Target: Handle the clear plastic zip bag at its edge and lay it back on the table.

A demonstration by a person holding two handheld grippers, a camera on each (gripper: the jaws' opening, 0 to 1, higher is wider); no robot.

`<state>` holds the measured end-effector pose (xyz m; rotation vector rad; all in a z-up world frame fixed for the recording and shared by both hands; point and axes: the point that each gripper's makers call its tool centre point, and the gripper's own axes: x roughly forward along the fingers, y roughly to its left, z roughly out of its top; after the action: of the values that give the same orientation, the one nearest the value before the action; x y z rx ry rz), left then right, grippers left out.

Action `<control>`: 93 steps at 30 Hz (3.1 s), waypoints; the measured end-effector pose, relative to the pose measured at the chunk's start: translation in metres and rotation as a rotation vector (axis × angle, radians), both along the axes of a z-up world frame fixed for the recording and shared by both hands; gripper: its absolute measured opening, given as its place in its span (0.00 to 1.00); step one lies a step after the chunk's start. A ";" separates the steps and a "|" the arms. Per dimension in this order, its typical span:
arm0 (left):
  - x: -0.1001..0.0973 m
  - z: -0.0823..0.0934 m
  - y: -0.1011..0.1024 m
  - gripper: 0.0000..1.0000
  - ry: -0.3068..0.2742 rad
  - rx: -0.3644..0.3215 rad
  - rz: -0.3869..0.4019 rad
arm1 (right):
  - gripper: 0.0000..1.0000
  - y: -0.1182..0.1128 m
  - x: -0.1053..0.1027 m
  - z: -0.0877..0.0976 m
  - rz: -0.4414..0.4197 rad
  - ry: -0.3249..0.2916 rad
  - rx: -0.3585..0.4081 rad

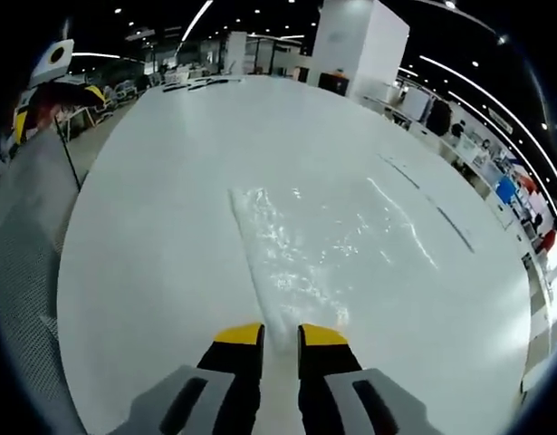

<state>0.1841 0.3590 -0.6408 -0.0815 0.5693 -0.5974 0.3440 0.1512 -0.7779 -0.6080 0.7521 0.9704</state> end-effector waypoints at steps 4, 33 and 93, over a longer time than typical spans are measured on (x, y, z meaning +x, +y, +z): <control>0.001 0.000 0.001 0.78 -0.001 0.000 -0.001 | 0.09 -0.001 0.002 0.001 0.003 0.000 0.001; 0.001 0.003 -0.006 0.77 -0.008 0.003 -0.017 | 0.00 0.001 0.000 0.019 -0.001 0.027 0.050; 0.008 0.031 -0.017 0.71 -0.108 0.038 -0.142 | 0.06 0.034 -0.066 0.043 0.086 0.009 0.048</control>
<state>0.1919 0.3418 -0.6095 0.0270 0.4841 -0.7240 0.2782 0.1850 -0.7351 -0.5984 0.7127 1.0683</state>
